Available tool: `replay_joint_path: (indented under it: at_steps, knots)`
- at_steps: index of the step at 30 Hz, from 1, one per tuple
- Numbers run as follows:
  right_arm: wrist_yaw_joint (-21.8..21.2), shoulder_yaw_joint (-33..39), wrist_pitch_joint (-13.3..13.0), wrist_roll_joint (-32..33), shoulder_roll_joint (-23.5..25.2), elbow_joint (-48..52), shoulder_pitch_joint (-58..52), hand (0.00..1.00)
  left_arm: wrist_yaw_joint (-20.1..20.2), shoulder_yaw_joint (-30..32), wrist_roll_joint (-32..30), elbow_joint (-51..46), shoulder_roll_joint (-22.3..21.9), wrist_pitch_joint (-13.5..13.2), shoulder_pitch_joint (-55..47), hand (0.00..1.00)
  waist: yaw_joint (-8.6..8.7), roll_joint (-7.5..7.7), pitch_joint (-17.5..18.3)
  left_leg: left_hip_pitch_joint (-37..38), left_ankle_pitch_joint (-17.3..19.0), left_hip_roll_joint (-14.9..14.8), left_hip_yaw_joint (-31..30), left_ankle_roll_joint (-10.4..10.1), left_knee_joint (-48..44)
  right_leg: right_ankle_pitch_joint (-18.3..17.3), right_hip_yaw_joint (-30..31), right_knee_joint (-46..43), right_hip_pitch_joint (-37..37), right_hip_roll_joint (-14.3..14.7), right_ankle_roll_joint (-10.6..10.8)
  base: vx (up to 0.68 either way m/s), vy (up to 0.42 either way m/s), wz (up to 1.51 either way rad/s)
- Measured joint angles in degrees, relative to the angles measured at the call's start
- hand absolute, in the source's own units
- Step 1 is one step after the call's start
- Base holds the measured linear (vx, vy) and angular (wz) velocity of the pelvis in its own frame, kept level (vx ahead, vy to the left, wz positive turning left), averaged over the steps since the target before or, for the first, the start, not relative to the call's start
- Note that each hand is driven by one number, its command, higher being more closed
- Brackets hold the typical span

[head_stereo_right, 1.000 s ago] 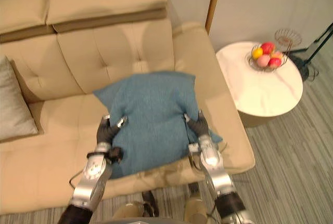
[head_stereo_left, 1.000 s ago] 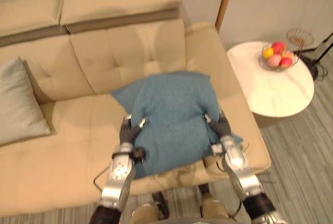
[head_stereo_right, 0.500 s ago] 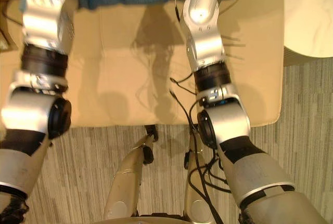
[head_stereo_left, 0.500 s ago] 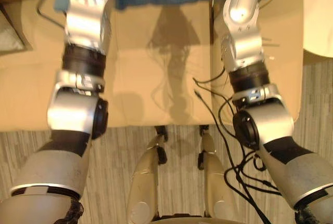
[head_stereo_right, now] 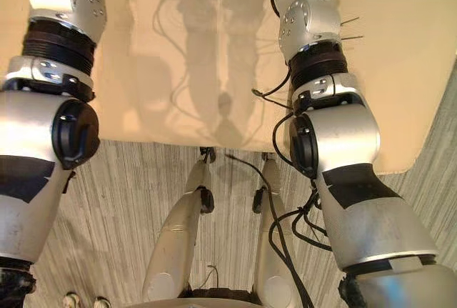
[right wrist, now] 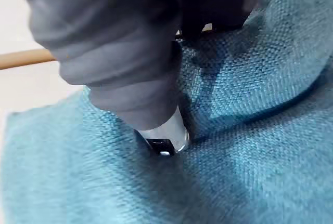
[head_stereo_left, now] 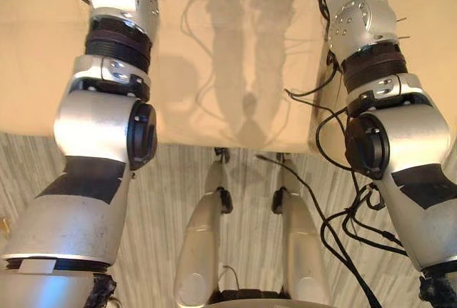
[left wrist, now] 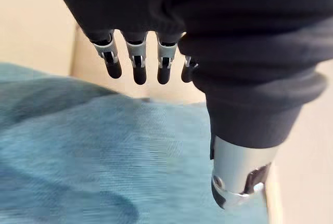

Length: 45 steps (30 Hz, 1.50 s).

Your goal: Pick up cushions and gather them together orderly.

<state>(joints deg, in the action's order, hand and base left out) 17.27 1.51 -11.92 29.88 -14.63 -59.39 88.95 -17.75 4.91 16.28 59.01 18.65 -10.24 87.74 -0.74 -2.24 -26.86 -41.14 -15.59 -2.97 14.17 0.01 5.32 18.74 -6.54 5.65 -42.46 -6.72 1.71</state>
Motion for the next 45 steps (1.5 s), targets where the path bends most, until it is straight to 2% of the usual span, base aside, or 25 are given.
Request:
replay_joint_path:
  at_steps: [3,6,10,12,13,15,17,19,22,25,26,28,30,33,36,40,42,43,44,45]
  knots:
    - [-1.47,-4.07,-0.19,1.56,-0.45,4.15,-4.84,0.00,1.42,1.15,0.95,-0.32,-0.70,0.03,-6.15,0.00,0.05,0.00,0.00,0.03,0.03,-0.30,0.11,-0.03,0.00,-0.01,0.24,0.00,-0.02,0.28,0.01,0.01,0.086,-0.03]
    - [-2.73,-4.76,-0.50,1.57,-0.52,8.92,-9.03,0.00,2.06,2.04,0.94,-1.95,-0.53,0.07,-10.61,0.00,-0.21,0.00,0.00,0.40,0.00,-0.86,0.66,-0.13,0.00,-0.02,0.69,0.00,0.04,0.75,0.00,-0.02,0.062,-0.09]
    - [-3.24,-5.99,-0.65,1.07,-0.62,19.02,-17.19,0.00,2.59,1.69,0.98,-9.93,-0.20,-0.17,-16.58,0.00,-0.26,0.02,0.01,2.22,0.06,-1.23,1.53,-0.37,-0.24,-0.02,1.63,-0.01,1.54,1.09,0.00,-0.04,0.035,-0.11]
    - [-3.25,-5.88,-1.73,-1.33,-1.77,33.12,-28.16,0.00,2.48,-0.33,0.92,-21.26,0.75,-1.49,-25.22,0.00,-0.06,0.03,0.01,5.02,1.04,-1.49,1.52,-1.32,-1.48,-0.26,1.87,-0.01,4.76,1.16,-0.03,-0.05,0.007,-0.10]
    - [-3.20,-5.74,-2.00,-2.31,-2.20,36.35,-31.44,0.00,2.45,-0.79,0.79,-24.15,1.04,-1.75,-28.11,0.00,-0.10,0.05,0.03,5.90,1.59,-1.68,1.53,-1.11,-2.07,-0.45,1.90,-0.01,5.96,1.27,0.06,-0.06,-0.020,-0.07]
    - [-3.46,-4.79,-3.97,-7.76,-3.01,47.59,-44.83,0.00,2.40,-0.86,0.26,-34.75,1.47,-3.98,-40.97,0.00,-0.28,0.22,0.12,9.85,4.40,-2.73,1.48,-1.73,-5.78,-1.86,2.04,-0.08,11.46,1.79,-0.26,-0.05,-0.046,-0.06]
    - [-4.22,-4.46,-4.76,-10.54,-2.87,53.51,-54.27,0.00,2.63,-0.85,-0.75,-40.40,1.51,-4.81,-51.48,0.00,-0.28,0.37,0.75,12.32,7.03,-3.73,1.62,-2.38,-8.73,-4.14,2.13,-1.83,14.14,2.28,-0.26,0.00,-0.056,-0.15]
    - [-6.08,-4.61,-5.29,-14.03,-2.32,55.86,-64.10,0.00,3.90,-1.07,-1.80,-42.76,0.15,-5.25,-61.83,0.00,-0.37,0.64,3.24,13.96,8.59,-4.22,1.59,-2.91,-10.25,-6.18,2.20,-3.21,15.70,2.73,-0.30,0.05,-0.070,-0.13]
    - [-9.42,-4.81,-4.98,-20.76,0.11,55.05,-80.59,0.00,7.94,-3.50,-4.05,-42.75,-3.41,-5.05,-77.34,0.00,-0.01,1.53,7.08,19.14,10.38,-4.31,1.64,-3.90,-10.19,-8.41,2.79,-4.57,19.78,3.02,-0.28,0.08,-0.072,-0.14]
    - [-12.37,-4.60,-3.76,-26.43,1.52,50.49,-88.45,0.00,10.49,-4.20,-8.61,-40.94,-5.31,-4.46,-84.43,0.00,0.32,2.36,10.11,22.45,11.15,-4.13,2.06,-3.75,-9.81,-9.09,3.26,-4.45,22.60,3.00,-0.07,0.06,-0.050,-0.11]
    - [-13.63,-4.23,-3.07,-28.16,2.10,46.28,-91.16,0.00,11.54,-4.23,-10.16,-38.21,-5.78,-4.27,-86.83,0.00,0.87,2.55,11.84,24.18,11.36,-3.99,2.05,-3.52,-9.46,-9.51,3.22,-4.40,24.34,2.93,0.13,0.07,-0.040,0.01]
    - [-15.23,-2.92,-2.29,-29.77,3.00,40.79,-94.57,0.00,12.87,-3.89,-11.50,-34.32,-6.36,-3.65,-89.86,0.00,1.70,2.88,13.84,27.56,12.04,-3.78,2.03,-3.76,-9.00,-10.33,3.00,-4.27,27.54,2.74,0.56,0.07,-0.021,0.00]
    - [-17.65,-0.78,-1.21,-30.51,3.39,33.70,-98.52,0.00,15.01,-2.57,-13.12,-30.15,-7.42,-3.19,-94.30,0.00,2.31,3.38,17.33,32.07,12.51,-3.16,2.77,-3.61,-7.13,-10.84,3.40,-3.29,31.34,2.56,0.84,0.08,0.008,-0.10]
    - [-18.81,2.93,-0.01,-31.70,3.58,24.89,-100.82,0.00,16.72,-2.04,-14.82,-25.81,-7.93,-2.38,-98.51,0.00,3.12,3.57,19.76,37.45,12.60,-2.56,3.59,-3.61,-4.57,-11.89,3.90,-3.13,34.79,2.41,1.40,0.06,0.019,-0.10]
    - [-18.97,5.91,1.16,-31.75,3.56,19.18,-103.24,0.00,17.96,-1.98,-16.59,-22.90,-8.82,-1.99,-101.41,0.00,3.07,3.53,22.30,41.51,12.60,-1.92,4.33,-3.61,-1.83,-12.33,5.00,-2.45,37.37,2.28,1.90,0.05,0.031,-0.17]
    - [-18.98,6.99,1.32,-32.30,3.56,16.82,-104.53,0.00,18.92,-1.86,-19.27,-21.27,-8.93,-1.44,-102.93,0.00,3.19,3.85,23.03,43.55,12.60,-1.17,5.94,-3.60,-1.02,-12.38,6.50,-2.67,38.09,2.13,2.14,0.03,0.021,-0.22]
    - [-18.77,6.85,1.31,-32.57,3.59,16.81,-103.88,0.00,18.83,-0.94,-19.30,-21.33,-8.78,-1.46,-102.86,0.00,3.00,4.57,23.10,42.03,12.86,-0.93,7.53,-3.09,-2.16,-11.91,7.99,-3.84,35.66,2.02,2.88,-0.02,0.034,-0.40]
    - [-18.58,6.84,1.32,-32.69,3.62,17.02,-102.55,0.00,18.65,0.39,-19.28,-22.07,-8.39,-1.34,-102.44,0.00,3.16,5.23,23.37,37.75,13.22,-1.44,9.56,-0.78,-6.67,-11.76,8.33,-4.98,32.66,1.14,7.86,-0.05,-0.007,-0.30]
    - [-18.50,6.89,1.34,-32.68,3.45,16.83,-101.36,0.00,18.38,0.90,-19.27,-22.79,-8.47,-1.30,-102.06,0.00,3.11,4.28,22.78,36.53,13.55,-3.26,9.83,0.06,-7.77,-15.28,6.17,-7.00,31.50,1.38,8.99,-0.07,-0.022,-0.30]
    - [-18.48,6.72,1.51,-32.66,3.50,16.40,-99.60,0.00,17.90,1.41,-19.24,-23.13,-8.38,-1.34,-101.03,0.00,3.08,3.62,21.77,35.64,13.60,-4.74,9.75,0.20,-9.22,-18.23,3.99,-15.35,28.30,0.87,6.75,-0.09,-0.059,0.02]
